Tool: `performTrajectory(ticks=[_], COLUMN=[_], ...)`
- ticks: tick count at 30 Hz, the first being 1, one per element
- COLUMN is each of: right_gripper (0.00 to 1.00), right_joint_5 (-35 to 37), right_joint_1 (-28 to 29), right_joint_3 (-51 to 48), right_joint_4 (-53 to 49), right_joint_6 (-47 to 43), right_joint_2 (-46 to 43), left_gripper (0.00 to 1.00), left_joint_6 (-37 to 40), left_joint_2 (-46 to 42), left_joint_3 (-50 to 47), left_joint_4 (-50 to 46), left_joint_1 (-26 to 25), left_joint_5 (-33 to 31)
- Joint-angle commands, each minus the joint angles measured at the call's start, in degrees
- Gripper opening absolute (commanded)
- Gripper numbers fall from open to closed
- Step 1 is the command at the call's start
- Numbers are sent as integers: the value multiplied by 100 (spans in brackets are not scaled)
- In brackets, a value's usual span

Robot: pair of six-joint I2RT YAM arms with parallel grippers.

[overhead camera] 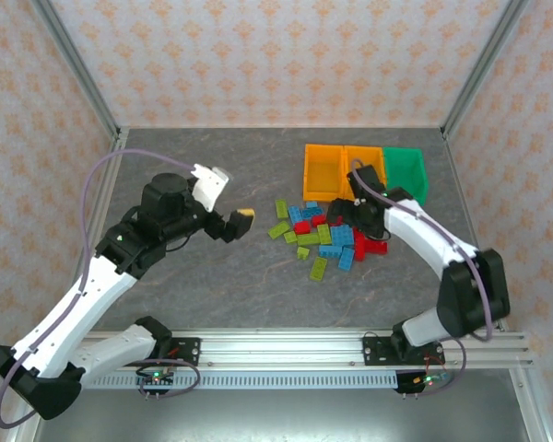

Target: Sort the legos into containers by color

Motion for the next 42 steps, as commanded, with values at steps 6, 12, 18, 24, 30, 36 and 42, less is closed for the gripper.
performTrajectory(ticks=[6, 12, 18, 24, 30, 36, 42], right_gripper=[79, 59, 53, 52, 51, 40, 25], right_joint_5=[1220, 1243, 1228, 983, 980, 1106, 983], right_joint_1=[35, 34, 43, 72, 76, 64, 68], right_joint_3=[752, 1431, 1199, 1183, 1174, 1210, 1063], right_joint_4=[214, 29, 243, 65, 58, 163, 378], right_joint_6=[93, 608, 1713, 2185, 2334, 2450, 2509], right_joint_2=[1277, 2028, 2070, 2230, 2356, 2555, 2313], left_gripper=[100, 100, 100, 100, 100, 100, 100], left_joint_6=[1374, 1460, 1434, 1444, 1433, 1416, 1408], left_joint_2=[-301, -205, -213, -224, -244, -266, -333], left_joint_3=[-1070, -1228, -1276, -1280, -1298, -1313, -1354], left_joint_4=[-608, -573, -581, -569, -574, -573, -555], left_joint_1=[-17, -17, -17, -25, -17, -17, -17], left_joint_5=[461, 121, 39, -90, -115, -150, -198])
